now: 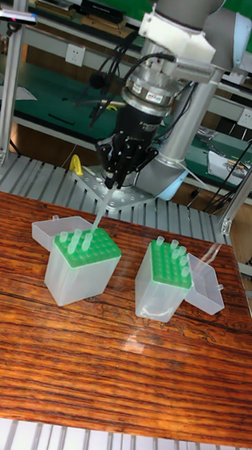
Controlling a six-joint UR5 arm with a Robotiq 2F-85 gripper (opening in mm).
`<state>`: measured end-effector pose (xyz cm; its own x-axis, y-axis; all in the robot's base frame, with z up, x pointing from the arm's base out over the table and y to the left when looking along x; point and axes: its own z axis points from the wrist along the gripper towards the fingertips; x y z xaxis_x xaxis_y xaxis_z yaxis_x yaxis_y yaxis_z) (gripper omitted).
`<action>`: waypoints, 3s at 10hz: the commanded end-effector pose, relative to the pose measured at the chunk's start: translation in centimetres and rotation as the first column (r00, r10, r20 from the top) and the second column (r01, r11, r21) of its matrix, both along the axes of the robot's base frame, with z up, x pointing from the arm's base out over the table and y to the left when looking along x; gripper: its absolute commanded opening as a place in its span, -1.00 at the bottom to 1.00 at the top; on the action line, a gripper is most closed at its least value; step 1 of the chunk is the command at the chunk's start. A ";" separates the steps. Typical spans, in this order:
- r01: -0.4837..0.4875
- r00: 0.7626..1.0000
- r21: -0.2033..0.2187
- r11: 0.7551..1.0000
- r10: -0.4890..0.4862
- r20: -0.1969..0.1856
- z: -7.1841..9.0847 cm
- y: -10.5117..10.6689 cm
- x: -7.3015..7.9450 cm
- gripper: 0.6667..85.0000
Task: Transfer all large pipette tips from one holder to another
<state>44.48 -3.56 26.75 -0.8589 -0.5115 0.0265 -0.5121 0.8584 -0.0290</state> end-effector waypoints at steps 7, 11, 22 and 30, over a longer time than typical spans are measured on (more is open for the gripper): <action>0.045 0.998 -0.036 0.998 -0.046 -0.032 4.4 2.8 -2.2 -0.51; 0.163 0.986 0.077 0.984 -0.166 0.024 5.3 10.2 -1.0 -0.51; 0.267 0.946 0.209 0.941 -0.297 0.129 2.3 17.4 4.8 -0.51; 0.290 0.952 0.146 0.946 -0.300 0.055 1.2 17.0 2.6 -0.52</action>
<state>47.89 13.31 28.11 -0.9646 -0.2311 -0.1274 -0.2401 0.9689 0.0603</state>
